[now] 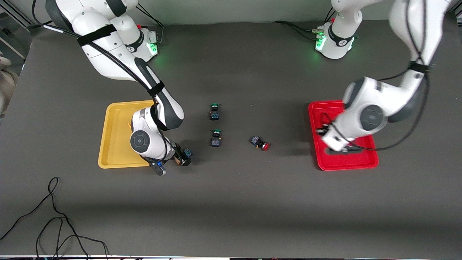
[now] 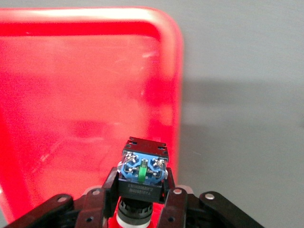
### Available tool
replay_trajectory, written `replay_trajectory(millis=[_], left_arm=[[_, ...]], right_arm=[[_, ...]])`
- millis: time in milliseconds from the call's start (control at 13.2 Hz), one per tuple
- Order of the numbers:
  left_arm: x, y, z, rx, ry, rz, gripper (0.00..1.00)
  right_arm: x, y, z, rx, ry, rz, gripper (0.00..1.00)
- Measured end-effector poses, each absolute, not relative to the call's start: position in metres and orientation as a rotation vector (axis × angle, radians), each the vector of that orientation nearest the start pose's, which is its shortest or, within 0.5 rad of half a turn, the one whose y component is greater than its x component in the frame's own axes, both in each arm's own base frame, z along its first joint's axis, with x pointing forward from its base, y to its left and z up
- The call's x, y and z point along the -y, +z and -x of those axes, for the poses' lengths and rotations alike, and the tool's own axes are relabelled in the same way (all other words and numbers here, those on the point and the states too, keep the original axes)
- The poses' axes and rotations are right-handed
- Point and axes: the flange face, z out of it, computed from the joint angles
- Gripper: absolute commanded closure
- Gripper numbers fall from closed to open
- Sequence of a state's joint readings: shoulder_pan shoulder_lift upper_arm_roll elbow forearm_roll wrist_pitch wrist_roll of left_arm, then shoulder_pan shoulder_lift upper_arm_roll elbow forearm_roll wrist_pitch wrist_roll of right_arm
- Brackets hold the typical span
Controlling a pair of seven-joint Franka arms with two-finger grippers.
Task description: Place red and yellow buttons in trays
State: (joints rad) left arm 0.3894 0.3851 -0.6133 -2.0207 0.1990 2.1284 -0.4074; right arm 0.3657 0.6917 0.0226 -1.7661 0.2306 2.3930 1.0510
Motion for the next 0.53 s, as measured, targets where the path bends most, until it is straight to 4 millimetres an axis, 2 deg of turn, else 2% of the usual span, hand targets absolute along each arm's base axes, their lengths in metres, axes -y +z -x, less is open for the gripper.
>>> replay_trajectory(millis=[76, 151, 227, 303, 378, 530], left_arm=[[0.092, 0.263, -0.567, 0.124, 0.297, 3.125, 0.91], [0.082, 0.245, -0.568, 0.129, 0.276, 3.136, 0.90], [0.078, 0.226, -0.568, 0.132, 0.264, 3.152, 0.71], [0.077, 0.210, -0.567, 0.130, 0.265, 3.165, 0.08], [0.076, 0.198, -0.566, 0.116, 0.270, 3.169, 0.00], [0.074, 0.191, -0.565, 0.099, 0.280, 3.157, 0.00]], right_arm=[[-0.248, 0.167, -0.604, -1.246, 0.240, 2.783, 0.79], [-0.248, 0.170, -0.605, -1.244, 0.235, 2.781, 0.81], [-0.249, 0.174, -0.605, -1.241, 0.232, 2.779, 0.81], [-0.249, 0.182, -0.606, -1.239, 0.239, 2.781, 0.81], [-0.248, 0.194, -0.606, -1.238, 0.249, 2.783, 0.81], [-0.234, 0.237, -0.610, -1.242, 0.284, 2.787, 0.81]])
